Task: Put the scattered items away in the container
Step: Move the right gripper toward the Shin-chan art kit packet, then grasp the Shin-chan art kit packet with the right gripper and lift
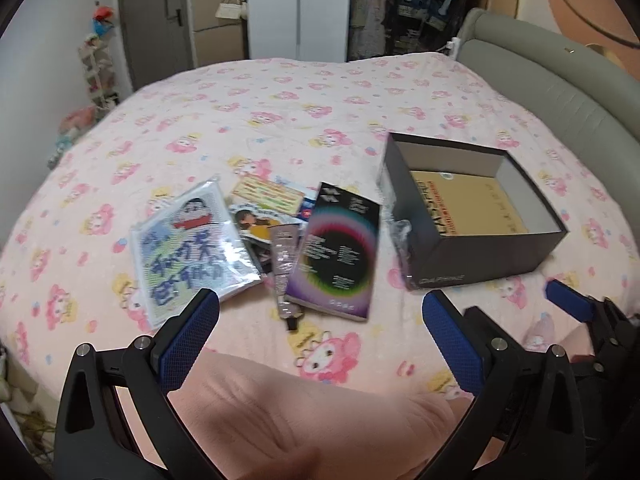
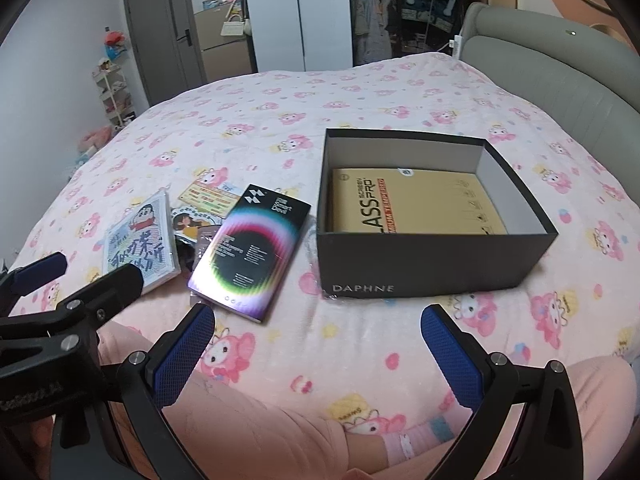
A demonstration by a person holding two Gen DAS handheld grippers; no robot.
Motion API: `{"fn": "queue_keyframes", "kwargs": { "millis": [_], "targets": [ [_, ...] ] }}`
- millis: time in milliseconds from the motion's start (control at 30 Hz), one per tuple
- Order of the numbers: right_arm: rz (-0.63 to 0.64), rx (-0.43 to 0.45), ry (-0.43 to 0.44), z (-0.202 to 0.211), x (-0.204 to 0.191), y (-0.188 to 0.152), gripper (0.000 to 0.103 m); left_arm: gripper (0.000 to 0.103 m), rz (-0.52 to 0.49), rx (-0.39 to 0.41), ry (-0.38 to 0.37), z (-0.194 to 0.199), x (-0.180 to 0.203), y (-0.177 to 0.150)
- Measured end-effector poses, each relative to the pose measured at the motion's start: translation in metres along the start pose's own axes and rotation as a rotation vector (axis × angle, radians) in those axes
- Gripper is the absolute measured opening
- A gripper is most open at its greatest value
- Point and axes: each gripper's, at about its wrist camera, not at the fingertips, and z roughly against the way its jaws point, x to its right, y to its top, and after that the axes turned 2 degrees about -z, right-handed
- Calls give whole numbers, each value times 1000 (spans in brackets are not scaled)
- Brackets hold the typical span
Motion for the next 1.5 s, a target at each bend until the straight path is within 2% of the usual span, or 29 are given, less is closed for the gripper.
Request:
{"fn": "queue_keyframes", "kwargs": {
  "millis": [233, 367, 500, 600, 767, 833, 900, 933, 967, 1067, 1367, 1500],
  "targets": [
    [125, -15, 4, -11, -32, 27, 103, 103, 61, 20, -20, -3, -27, 14],
    [172, 20, 88, -21, -55, 45, 103, 103, 99, 28, -29, -6, -45, 21],
    [216, 38, 140, -39, -86, 55, 103, 102, 165, 10, -4, -13, -95, 22],
    [232, -14, 196, -65, -105, 62, 103, 101, 216, -7, 16, -20, -133, 22],
    [269, -87, 242, -110, -135, 63, 102, 95, 322, -87, 32, -51, -189, 9],
    [300, -117, 241, -129, -148, 62, 98, 91, 370, -131, 30, -67, -208, 0],
    [329, -158, 242, -148, -161, 60, 85, 81, 411, -181, 25, -84, -223, -9],
    [339, -175, 244, -155, -164, 59, 82, 71, 426, -208, 27, -94, -230, -14],
    [351, -188, 242, -162, -169, 58, 78, 66, 439, -231, 28, -103, -236, -19],
    [381, -219, 235, -178, -179, 54, 71, 66, 465, -274, 5, -123, -246, -27],
    [393, -297, 278, -212, -198, 47, 70, 66, 531, -344, -96, -169, -258, -38],
    [380, -338, 326, -226, -204, 43, 62, 66, 566, -365, -146, -185, -261, -45]
  ]
}}
